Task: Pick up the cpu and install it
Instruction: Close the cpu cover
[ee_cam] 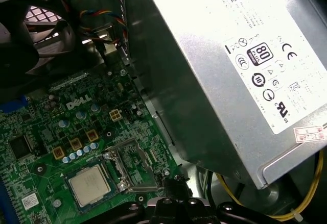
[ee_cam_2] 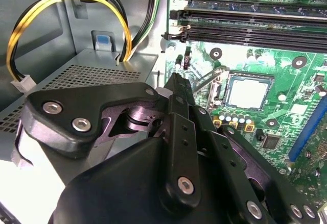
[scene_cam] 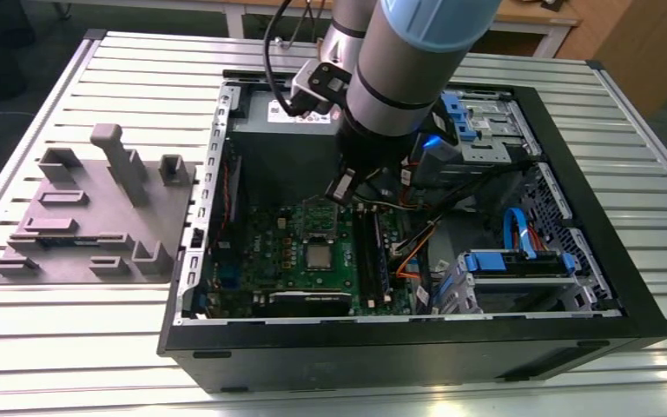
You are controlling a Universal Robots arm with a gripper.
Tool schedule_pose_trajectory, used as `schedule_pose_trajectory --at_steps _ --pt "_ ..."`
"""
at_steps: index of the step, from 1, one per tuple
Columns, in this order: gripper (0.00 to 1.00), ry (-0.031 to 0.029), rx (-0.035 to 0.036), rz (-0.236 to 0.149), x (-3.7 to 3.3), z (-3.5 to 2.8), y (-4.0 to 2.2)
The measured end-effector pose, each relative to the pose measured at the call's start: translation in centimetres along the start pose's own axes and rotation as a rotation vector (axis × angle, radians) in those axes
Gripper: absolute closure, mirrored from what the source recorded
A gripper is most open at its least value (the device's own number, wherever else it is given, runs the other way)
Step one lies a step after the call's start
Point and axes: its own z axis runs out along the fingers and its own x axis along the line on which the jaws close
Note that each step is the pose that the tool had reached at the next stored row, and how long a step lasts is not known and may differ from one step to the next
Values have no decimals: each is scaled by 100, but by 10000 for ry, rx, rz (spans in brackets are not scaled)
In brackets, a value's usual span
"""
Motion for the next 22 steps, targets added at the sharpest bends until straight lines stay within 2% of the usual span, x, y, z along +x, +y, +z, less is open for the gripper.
schedule_pose_trajectory --at_steps 7,17,22 --pt "90 11 1 -20 16 -8 -7" --pt "90 125 54 -45 58 -18 -25" --pt "90 131 58 -48 63 -19 -28"
